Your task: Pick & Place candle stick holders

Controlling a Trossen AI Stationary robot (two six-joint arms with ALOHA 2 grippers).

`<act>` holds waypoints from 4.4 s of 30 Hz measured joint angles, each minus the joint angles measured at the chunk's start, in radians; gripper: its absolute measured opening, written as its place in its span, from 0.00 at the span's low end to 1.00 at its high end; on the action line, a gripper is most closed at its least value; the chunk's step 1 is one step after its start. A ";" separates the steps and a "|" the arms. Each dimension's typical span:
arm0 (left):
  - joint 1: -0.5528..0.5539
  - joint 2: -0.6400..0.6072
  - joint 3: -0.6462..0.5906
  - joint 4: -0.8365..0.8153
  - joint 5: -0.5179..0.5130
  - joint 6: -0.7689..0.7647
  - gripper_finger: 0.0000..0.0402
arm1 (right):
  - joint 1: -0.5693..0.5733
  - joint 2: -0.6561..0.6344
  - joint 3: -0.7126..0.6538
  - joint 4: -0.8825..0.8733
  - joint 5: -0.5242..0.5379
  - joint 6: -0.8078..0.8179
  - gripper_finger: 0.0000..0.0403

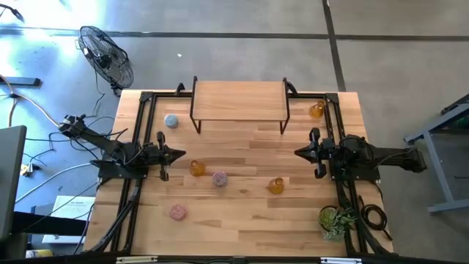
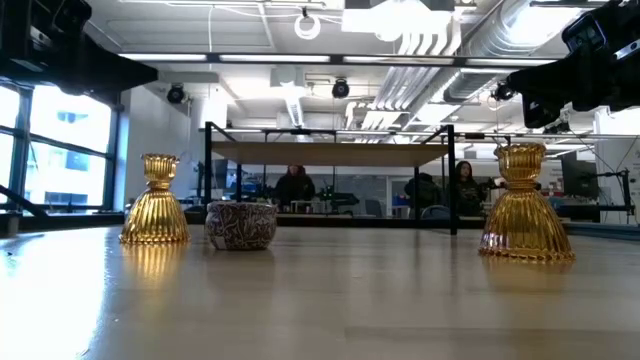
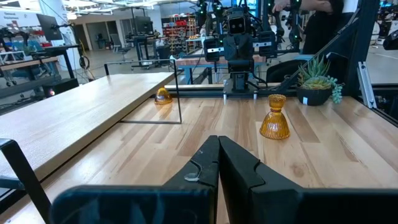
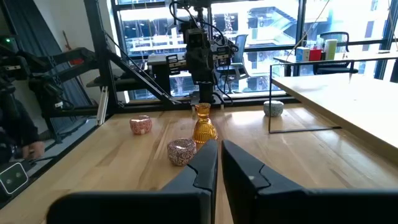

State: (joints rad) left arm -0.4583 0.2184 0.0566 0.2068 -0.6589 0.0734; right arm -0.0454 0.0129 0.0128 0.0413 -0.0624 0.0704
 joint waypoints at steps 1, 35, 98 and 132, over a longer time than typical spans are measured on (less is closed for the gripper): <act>0.000 0.000 0.000 0.000 0.000 0.000 0.01 | 0.000 0.000 0.000 0.000 0.000 0.000 0.04; 0.000 0.000 0.000 0.000 0.000 0.000 0.01 | 0.000 0.000 -0.001 0.105 -0.016 0.078 0.04; 0.000 0.000 0.000 0.000 0.000 0.000 0.01 | -0.001 0.701 1.247 -0.773 1.192 0.155 0.61; 0.000 0.000 0.000 0.000 0.000 0.000 0.01 | -0.582 1.113 1.658 -1.332 0.680 0.383 0.55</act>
State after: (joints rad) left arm -0.4584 0.2183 0.0569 0.2067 -0.6586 0.0738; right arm -0.6278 1.1257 1.6707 -1.2905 0.6178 0.4535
